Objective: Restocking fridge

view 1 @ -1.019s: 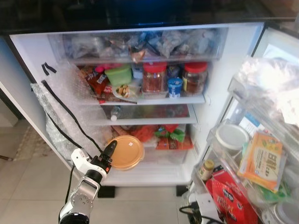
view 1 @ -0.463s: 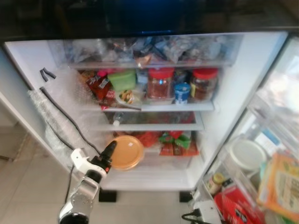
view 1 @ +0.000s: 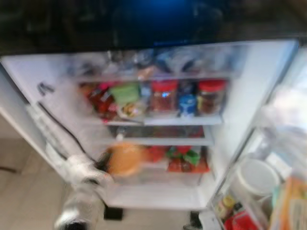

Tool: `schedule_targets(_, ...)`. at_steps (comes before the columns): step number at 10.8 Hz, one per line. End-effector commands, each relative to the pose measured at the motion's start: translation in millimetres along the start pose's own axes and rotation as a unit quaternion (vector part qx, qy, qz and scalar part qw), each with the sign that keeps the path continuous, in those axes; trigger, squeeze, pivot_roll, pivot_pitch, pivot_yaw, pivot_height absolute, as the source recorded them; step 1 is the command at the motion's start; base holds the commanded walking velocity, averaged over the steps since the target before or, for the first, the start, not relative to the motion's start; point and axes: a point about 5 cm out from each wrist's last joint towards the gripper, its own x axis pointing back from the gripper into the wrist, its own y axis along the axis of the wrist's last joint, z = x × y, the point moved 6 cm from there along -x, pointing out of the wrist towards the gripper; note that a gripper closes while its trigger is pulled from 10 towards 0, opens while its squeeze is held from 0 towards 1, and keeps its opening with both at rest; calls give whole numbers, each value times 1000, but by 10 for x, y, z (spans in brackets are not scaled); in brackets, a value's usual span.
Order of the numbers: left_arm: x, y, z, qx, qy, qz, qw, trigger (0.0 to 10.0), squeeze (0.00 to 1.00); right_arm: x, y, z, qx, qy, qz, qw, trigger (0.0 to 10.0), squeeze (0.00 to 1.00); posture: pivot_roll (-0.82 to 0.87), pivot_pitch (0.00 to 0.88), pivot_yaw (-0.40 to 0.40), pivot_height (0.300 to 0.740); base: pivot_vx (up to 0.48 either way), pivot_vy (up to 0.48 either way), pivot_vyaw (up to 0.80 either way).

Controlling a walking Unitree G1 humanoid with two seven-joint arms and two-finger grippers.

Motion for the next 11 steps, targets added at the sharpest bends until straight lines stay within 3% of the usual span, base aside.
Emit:
schedule_targets(1,47,203,110,-26,15,-13,999,10000,0,4,136,-221,-2,-31,-18,999,10000,0,-6,0,30,740,285,0,0)
schedule_targets(3,47,189,114,-26,14,-11,1000,10000,0,-6,245,-176,0,-27,-33,999,10000,0,-6,0,32,740,283,0,0)
schedule_targets(7,53,157,103,-24,12,-6,1000,10000,0,-6,232,-163,3,-24,-31,999,10000,0,-4,0,30,740,277,0,0)
schedule_targets(11,77,38,121,-30,13,22,999,10000,0,-8,258,-145,-2,-22,-36,999,10000,0,-2,0,31,740,0,0,0)
